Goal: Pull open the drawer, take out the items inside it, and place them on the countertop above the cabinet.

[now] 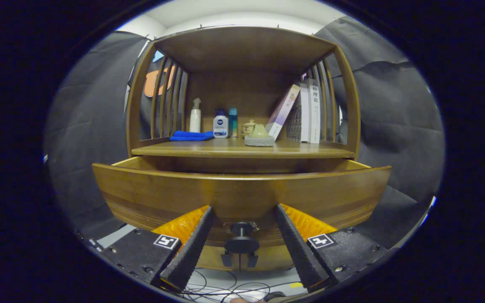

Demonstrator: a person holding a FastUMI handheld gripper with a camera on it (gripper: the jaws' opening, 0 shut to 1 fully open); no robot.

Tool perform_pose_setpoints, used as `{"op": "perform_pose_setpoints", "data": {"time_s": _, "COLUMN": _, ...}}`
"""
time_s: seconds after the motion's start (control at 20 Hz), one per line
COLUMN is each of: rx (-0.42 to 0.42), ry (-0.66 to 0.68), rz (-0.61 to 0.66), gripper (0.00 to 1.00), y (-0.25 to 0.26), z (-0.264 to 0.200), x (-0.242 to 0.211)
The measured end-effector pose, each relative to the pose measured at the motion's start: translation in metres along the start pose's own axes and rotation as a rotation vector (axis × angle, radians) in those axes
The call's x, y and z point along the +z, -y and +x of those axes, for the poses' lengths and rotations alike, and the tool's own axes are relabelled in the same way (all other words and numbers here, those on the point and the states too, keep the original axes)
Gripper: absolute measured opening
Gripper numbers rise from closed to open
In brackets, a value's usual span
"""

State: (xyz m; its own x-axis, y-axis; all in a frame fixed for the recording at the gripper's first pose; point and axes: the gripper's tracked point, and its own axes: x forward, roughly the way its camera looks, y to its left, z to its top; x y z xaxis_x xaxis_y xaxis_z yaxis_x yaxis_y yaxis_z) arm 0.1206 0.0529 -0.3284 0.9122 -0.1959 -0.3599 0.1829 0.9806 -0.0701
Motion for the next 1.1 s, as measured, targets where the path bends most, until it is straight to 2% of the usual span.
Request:
{"op": "perform_pose_setpoints", "data": {"time_s": 0.15, "rx": -0.003, "ry": -0.004, "rz": -0.003, "gripper": 0.97, "y": -0.002, "z": 0.021, "x": 0.006}}
{"op": "perform_pose_setpoints", "data": {"time_s": 1.1, "rx": -0.030, "ry": -0.031, "rz": -0.049, "gripper": 0.97, "y": 0.000, "z": 0.019, "x": 0.007}}
